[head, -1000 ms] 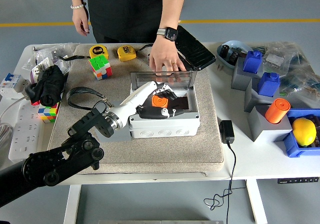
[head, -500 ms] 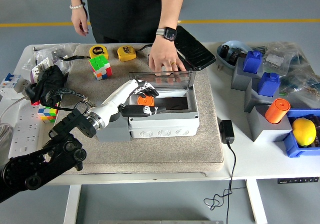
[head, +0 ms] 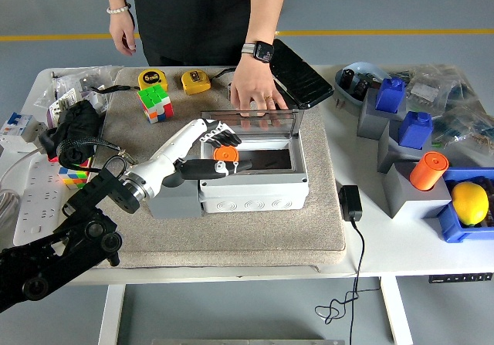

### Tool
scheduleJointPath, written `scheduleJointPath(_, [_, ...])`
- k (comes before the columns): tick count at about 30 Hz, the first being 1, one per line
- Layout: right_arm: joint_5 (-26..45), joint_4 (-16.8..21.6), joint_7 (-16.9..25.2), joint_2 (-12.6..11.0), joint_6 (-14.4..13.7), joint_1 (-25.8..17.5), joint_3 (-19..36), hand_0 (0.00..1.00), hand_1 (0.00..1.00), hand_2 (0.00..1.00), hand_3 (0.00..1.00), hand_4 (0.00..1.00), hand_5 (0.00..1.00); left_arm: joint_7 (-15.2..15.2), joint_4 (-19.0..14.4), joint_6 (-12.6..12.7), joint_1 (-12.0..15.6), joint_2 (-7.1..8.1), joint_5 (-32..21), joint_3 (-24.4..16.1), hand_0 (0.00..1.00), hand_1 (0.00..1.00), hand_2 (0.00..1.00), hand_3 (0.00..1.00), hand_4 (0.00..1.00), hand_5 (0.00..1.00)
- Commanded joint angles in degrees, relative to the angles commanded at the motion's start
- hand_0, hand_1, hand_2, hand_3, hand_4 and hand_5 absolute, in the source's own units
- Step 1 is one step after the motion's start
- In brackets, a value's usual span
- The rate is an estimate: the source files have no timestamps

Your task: Fetch the battery,place it into the box,close the lid of the box

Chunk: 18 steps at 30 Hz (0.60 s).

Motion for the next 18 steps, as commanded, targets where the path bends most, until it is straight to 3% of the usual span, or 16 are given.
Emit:
scheduleJointPath(12, [-0.1, 0.1, 0.1, 0.0, 0.0, 0.0, 0.1, 0.601, 0.620, 0.600, 0.543, 0.925, 0.449, 0.5, 1.1, -0.5, -0.2, 0.11, 1.3, 1.7, 0.559, 0.607, 0.587, 0.558, 0.998, 0.533])
scheduleJointPath(18, [-0.2, 0.2, 0.1, 0.0, 0.0, 0.0, 0.1, 0.601, 0.619, 0.599, 0.543, 0.925, 0.448, 0.4, 1.3, -0.4, -1.2, -1.05, 0.6, 2.7, 0.559, 0.605, 0.584, 0.556, 0.998, 0.533])
